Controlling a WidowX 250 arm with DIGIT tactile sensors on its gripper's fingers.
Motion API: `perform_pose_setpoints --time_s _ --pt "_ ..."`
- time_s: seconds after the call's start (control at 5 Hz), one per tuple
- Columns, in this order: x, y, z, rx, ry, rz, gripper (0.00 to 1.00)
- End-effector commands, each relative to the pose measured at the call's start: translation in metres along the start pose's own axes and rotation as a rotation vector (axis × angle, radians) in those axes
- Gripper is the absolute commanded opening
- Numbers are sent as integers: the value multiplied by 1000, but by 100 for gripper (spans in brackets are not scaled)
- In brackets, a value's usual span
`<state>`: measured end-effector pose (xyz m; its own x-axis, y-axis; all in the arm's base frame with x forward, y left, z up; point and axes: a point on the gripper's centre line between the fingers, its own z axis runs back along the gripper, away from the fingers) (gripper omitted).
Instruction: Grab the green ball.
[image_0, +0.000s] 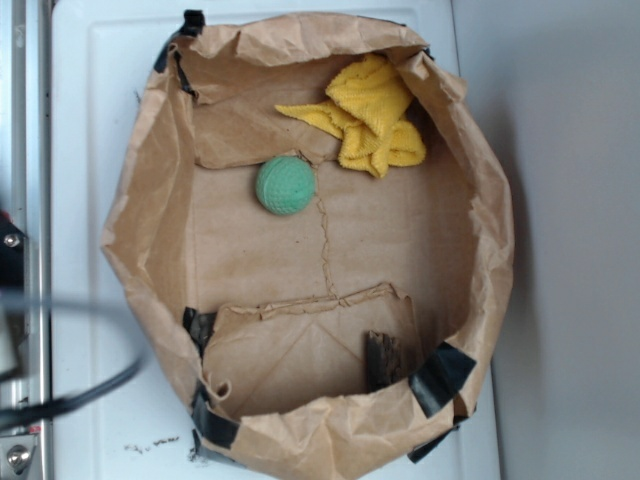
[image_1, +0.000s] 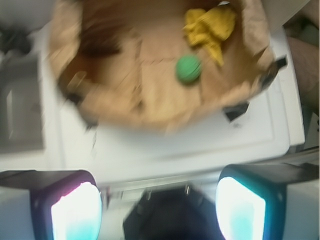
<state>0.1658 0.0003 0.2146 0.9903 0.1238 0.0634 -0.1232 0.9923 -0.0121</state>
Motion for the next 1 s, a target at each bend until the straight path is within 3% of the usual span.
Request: perform_pose_setpoints --time_s 0.0,0.4,0.6,0.8 --pt "52 7 -3 35 -82 20 100" --pt "52 7 -3 35 -82 20 100" --pt "67 10 -54 123 -134 -46 100" --pt "79 14 -105 98 -117 -66 100"
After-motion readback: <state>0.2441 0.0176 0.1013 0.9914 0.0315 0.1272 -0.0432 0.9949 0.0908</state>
